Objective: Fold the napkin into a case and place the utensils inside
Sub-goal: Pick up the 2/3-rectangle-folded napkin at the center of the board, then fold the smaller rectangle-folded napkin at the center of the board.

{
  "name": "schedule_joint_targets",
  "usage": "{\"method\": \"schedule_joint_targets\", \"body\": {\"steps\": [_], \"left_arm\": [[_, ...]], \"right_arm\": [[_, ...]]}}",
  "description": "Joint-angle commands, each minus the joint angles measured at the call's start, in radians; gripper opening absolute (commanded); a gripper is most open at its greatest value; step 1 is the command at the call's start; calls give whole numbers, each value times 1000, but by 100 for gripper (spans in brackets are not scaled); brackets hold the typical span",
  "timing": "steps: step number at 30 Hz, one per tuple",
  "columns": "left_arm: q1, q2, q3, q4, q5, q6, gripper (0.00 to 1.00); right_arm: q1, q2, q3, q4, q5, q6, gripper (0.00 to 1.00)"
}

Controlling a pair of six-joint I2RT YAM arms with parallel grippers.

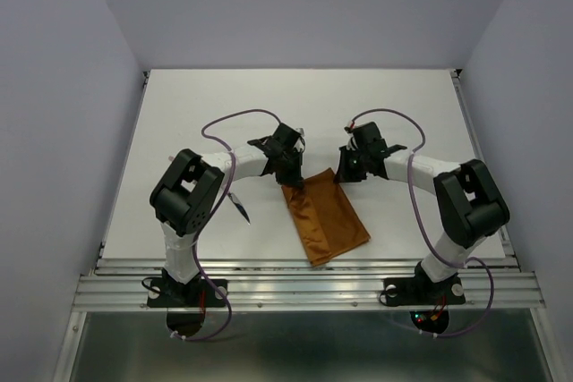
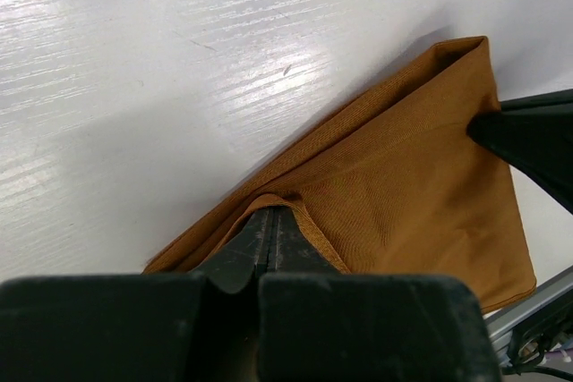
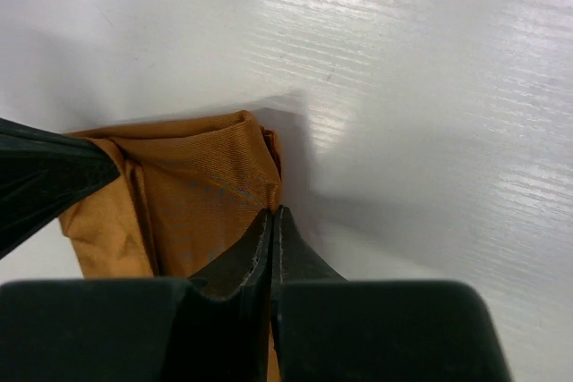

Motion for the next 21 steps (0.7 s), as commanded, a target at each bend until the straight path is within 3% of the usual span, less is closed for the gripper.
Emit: {"method": "schedule_joint_targets", "body": {"steps": [1,9,21], "left_arm": [[-2,-11,-29,19,-4,2,0],[-4,-5,-37,27,10,-2,0],[-4,1,-43,31,15,-27,0]], "right_arm": [[-1,-89,-8,33,7,38,1],[17,-165,7,-2,40,79,1],[187,-171,-7,-10,143,168,1]]}}
